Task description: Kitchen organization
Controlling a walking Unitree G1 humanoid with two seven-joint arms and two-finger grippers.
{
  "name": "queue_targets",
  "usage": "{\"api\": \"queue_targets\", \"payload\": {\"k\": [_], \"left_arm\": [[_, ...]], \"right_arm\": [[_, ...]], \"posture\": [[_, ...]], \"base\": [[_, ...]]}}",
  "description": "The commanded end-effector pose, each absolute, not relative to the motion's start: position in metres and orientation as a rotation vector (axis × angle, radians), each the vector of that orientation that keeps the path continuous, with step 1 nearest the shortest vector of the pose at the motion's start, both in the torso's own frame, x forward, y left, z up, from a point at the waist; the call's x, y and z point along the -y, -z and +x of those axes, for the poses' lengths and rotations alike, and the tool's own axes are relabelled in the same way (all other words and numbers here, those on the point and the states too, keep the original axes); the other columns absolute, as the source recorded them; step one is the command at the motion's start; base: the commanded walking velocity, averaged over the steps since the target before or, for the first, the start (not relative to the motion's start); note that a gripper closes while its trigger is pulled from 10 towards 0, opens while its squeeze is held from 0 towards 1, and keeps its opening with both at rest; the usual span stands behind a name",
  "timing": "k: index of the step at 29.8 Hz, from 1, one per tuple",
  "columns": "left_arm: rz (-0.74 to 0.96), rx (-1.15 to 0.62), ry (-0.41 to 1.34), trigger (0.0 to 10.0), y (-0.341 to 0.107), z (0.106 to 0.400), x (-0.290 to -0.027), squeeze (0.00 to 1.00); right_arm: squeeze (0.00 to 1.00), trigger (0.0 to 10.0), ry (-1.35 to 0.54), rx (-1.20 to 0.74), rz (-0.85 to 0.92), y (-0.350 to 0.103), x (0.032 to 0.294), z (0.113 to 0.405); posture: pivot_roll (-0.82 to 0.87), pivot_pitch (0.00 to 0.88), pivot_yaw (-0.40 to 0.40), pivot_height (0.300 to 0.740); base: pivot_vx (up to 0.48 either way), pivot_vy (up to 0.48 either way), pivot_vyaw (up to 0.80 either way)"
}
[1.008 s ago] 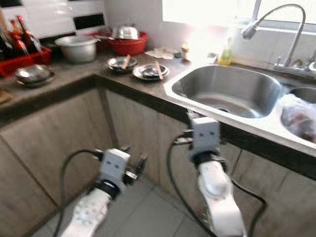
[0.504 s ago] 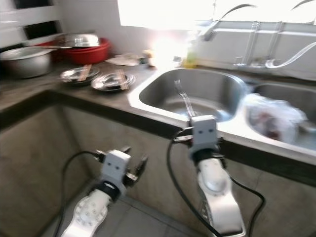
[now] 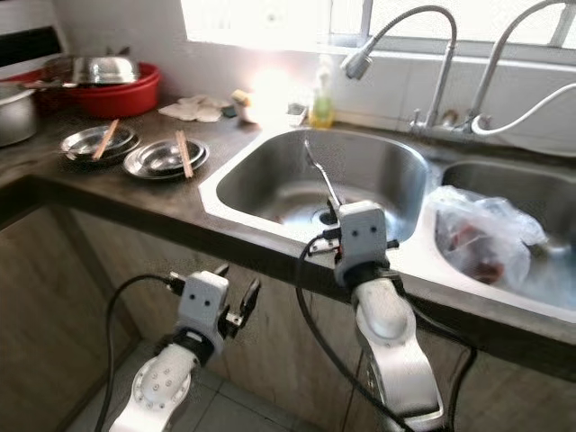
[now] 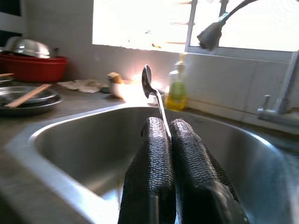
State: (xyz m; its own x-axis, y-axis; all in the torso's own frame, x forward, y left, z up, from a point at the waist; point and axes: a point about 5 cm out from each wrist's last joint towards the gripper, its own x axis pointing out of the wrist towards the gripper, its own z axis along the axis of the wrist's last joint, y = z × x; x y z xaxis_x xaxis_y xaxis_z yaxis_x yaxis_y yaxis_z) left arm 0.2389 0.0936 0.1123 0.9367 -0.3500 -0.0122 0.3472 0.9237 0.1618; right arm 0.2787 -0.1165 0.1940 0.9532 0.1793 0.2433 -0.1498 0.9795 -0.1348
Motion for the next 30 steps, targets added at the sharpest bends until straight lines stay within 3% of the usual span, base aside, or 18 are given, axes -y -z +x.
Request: {"api": "queue_targets", "payload": {"k": [1, 19, 30], "left_arm": [[0.153, 0.027, 0.379, 10.0, -0.114, 0.238, -0.086, 0.0], [0.153, 0.038, 0.378, 10.0, -0.116, 0.241, -0.083, 0.0], [0.134, 0.015, 0.361, 10.0, -0.113, 0.238, -0.084, 0.0]], "right_arm": [[0.0, 10.0, -0.146, 0.257, -0.124, -0.196, 0.125, 0.282], [0.0, 10.0, -0.33, 0.095, -0.303, -0.198, 0.121, 0.33], [0.0, 10.0, -0.463, -0.199, -0.489, -0.176, 0.129, 0.36]], "posture": [[0.11, 0.0, -0.026, 0.74], [0.11, 0.0, -0.046, 0.74], [0.12, 0.0, -0.057, 0.74]], "base": [[0.311, 0.0, 0.0], [0.312, 0.0, 0.0], [0.139, 0.0, 0.0]]}}
